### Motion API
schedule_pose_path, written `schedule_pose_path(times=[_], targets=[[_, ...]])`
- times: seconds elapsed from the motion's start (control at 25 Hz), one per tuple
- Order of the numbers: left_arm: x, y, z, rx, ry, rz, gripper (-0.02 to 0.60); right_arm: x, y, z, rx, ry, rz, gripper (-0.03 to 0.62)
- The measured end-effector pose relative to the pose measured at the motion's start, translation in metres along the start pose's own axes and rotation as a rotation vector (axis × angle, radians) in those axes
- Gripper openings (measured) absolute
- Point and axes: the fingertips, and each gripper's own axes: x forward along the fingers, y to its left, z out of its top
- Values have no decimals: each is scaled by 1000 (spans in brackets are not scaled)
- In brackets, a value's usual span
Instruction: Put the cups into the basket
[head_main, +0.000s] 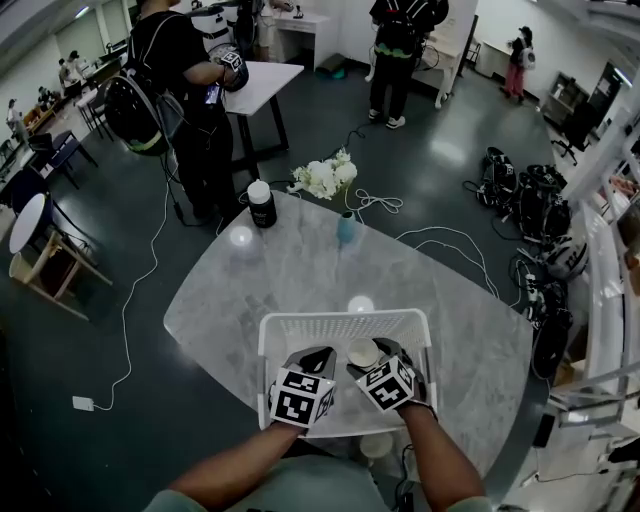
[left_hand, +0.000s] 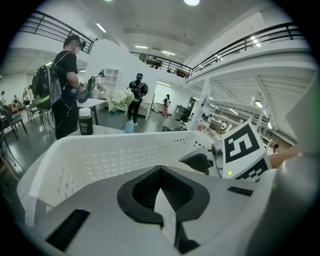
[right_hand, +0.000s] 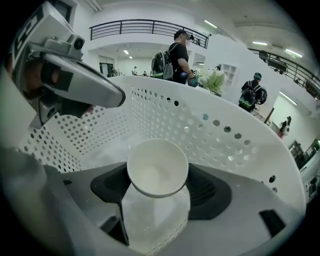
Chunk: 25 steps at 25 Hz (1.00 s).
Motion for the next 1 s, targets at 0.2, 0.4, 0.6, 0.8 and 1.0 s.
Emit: schedule_pose_path(times=[0.2, 0.4, 0.6, 0.8, 1.0], targets=[[1, 4, -2, -16, 7, 2, 0, 16, -3, -6, 6, 23, 10, 353], [3, 5, -4, -23, 10, 3, 0, 27, -2, -14, 3, 58, 22, 353], [1, 5, -4, -62, 14, -9, 0, 32, 3, -22, -14, 100, 42, 353], [-2, 4, 5, -64, -4, -13, 0, 32, 5, -22, -12, 110, 52, 354], [-9, -1, 12, -61, -25, -20, 0, 21, 4, -13, -27, 72, 41, 354]])
